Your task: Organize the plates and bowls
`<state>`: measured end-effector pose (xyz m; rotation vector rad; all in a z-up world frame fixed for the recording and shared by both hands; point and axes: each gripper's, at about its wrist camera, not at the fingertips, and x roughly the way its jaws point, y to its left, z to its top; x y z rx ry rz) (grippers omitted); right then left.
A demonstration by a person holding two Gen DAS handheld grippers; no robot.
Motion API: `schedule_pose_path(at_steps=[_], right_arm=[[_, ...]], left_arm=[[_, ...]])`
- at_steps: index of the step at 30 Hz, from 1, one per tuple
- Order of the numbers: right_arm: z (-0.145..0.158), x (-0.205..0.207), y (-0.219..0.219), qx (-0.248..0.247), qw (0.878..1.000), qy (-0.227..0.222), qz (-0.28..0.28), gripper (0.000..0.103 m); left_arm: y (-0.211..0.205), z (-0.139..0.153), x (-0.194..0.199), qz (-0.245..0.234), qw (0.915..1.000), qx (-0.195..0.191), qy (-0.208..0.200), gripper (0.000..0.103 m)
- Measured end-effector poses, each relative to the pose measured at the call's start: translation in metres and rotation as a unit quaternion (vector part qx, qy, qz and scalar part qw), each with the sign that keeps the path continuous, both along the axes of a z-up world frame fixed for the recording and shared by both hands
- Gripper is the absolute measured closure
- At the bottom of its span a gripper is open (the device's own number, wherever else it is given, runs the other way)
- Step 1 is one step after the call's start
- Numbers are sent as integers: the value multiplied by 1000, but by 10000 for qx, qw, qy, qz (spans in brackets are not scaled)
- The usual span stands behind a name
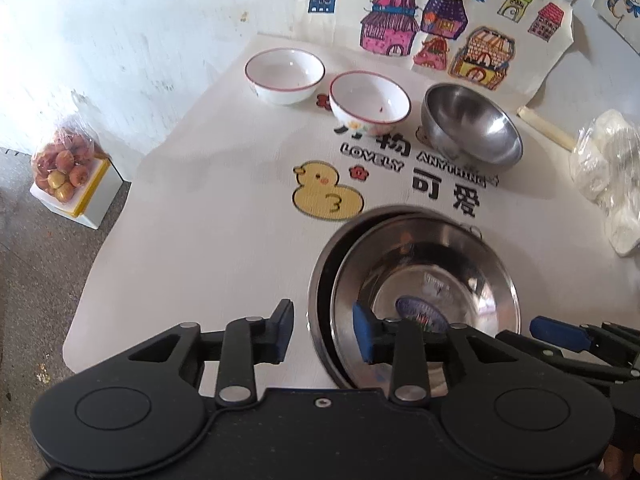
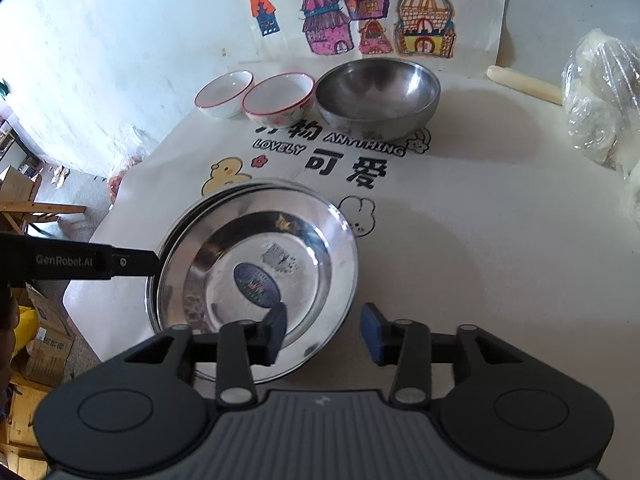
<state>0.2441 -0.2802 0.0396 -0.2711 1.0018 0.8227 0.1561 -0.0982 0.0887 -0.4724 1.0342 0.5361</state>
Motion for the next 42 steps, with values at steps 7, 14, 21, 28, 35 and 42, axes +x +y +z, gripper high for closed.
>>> schedule_pose_path(at_steps=[7, 14, 21, 28, 35, 42], right_arm=[[9, 15, -4, 16, 9999, -110, -72, 36], [19, 36, -13, 147, 9992, -288, -243, 17], [24, 58, -23, 178, 9984, -412, -333, 6], [29, 80, -34, 221, 9965, -678, -434, 0], [28, 120, -29, 325, 9909, -1192, -536, 0], [21, 169, -7, 598, 9918, -982, -561, 1]], left_arm=[[-1, 12, 15, 198, 9995, 163, -203, 35], [-5, 22, 40, 321, 9968, 375, -628, 15], [-14, 23, 64, 407, 9938, 283, -996, 6], [-22, 22, 91, 553, 9871, 453, -1432, 1], [-14, 6, 128, 845, 9866, 259, -1373, 1], [3, -15, 148, 1523, 9824, -157, -1068, 3]])
